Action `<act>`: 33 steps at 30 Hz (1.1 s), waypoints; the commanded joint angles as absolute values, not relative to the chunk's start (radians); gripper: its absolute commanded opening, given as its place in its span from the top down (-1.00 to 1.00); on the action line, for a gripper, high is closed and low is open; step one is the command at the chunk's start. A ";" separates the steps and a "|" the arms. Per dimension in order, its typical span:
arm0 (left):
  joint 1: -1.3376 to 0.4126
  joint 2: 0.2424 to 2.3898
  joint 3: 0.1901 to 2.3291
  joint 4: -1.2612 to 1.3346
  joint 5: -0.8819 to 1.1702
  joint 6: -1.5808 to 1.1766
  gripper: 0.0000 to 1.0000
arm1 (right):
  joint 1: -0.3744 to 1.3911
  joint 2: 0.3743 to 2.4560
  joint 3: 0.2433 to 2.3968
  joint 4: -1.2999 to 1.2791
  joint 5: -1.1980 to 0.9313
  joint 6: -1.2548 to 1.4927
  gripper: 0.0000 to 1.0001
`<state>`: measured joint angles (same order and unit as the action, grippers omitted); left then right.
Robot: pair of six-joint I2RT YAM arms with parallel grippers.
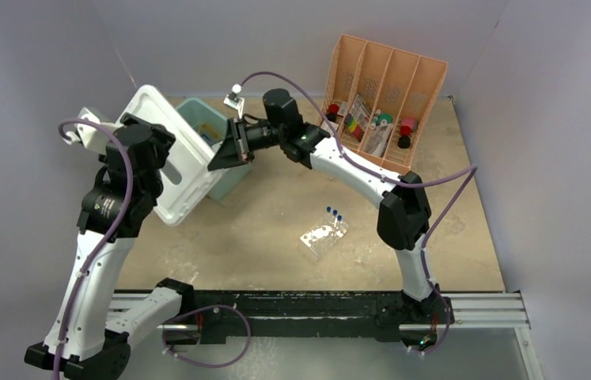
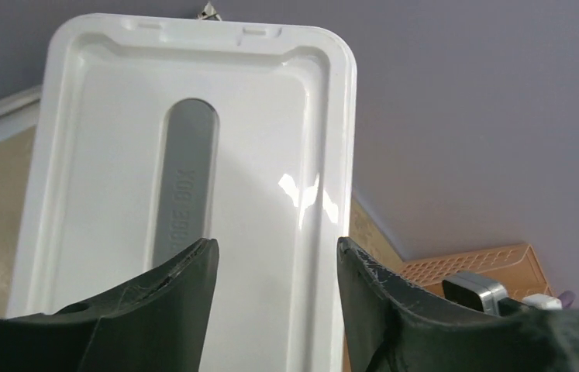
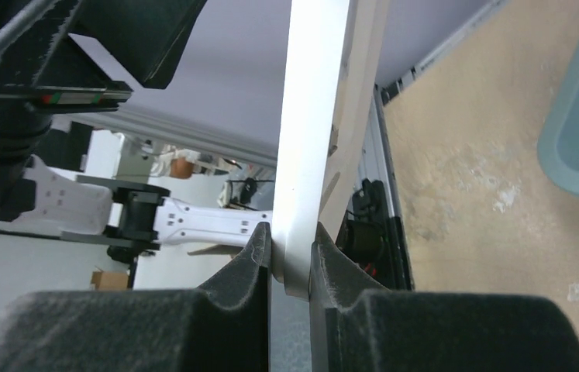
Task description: Organize the chemistry lab equipment
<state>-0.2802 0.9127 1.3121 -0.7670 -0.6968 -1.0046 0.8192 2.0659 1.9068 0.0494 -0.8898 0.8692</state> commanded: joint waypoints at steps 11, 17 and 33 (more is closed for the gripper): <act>-0.149 1.250 1.540 -0.753 -0.382 -0.740 -0.33 | 0.581 2.118 2.043 0.145 -1.086 1.069 1.00; -0.002 1.376 1.544 -0.728 -0.266 -0.752 -0.30 | 0.566 2.198 2.054 0.215 -1.142 1.162 1.00; 0.227 1.419 1.266 -0.598 0.015 -0.758 -0.39 | 0.522 2.366 2.151 0.034 -1.102 1.102 0.41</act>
<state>0.2047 1.4113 1.2770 -0.6662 -0.0578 -0.7734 0.5320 2.3619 2.0937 0.1066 -1.1164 1.1725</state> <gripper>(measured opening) 0.693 0.243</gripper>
